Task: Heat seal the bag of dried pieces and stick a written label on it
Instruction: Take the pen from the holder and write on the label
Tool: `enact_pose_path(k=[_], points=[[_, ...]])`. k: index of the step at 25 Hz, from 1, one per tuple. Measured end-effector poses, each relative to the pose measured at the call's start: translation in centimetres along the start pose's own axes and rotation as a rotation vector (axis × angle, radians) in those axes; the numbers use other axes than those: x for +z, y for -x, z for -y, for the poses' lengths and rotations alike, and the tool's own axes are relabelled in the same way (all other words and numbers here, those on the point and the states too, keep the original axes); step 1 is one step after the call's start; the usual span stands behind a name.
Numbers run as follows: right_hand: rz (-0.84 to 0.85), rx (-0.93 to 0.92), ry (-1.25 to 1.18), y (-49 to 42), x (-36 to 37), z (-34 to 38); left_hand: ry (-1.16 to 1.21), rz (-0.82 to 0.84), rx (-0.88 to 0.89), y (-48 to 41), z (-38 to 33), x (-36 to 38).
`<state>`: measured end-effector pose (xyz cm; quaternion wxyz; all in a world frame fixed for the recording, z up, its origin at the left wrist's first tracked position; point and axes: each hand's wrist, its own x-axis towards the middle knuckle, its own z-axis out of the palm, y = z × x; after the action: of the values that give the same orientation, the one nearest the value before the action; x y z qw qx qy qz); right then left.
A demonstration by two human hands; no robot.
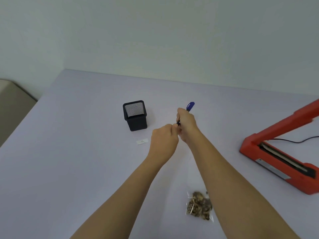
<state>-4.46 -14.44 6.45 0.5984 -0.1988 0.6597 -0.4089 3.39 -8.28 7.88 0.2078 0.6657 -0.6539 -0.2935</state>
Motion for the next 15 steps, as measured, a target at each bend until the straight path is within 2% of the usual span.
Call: enact_pose_path(k=[2, 4, 7, 10, 12, 15], points=[[0.003, 0.021, -0.013, -0.2, -0.2, -1.3, 0.319, 0.042, -0.209, 0.7, 0.1, 0.1], [-0.06, 0.053, -0.128, -0.7, -1.2, -1.9, 0.564, 0.09, -0.373, 2.4, 0.8, 0.2], [-0.071, 0.032, -0.121, -1.6, -2.3, -2.5, 0.676, 0.042, -0.415, 5.0, 4.1, -0.2], [0.071, -0.022, -0.112, -1.1, -0.9, -4.6, 0.403, -0.139, -0.397, 4.7, 9.3, -0.7], [0.104, -0.053, -0.209, -0.6, 0.0, -6.5, 0.157, -0.145, -0.358, 3.9, 12.8, -1.3], [0.066, -0.171, -0.199, -0.3, 1.1, -9.3, -0.012, -0.156, -0.365, 2.4, 17.0, -2.2]])
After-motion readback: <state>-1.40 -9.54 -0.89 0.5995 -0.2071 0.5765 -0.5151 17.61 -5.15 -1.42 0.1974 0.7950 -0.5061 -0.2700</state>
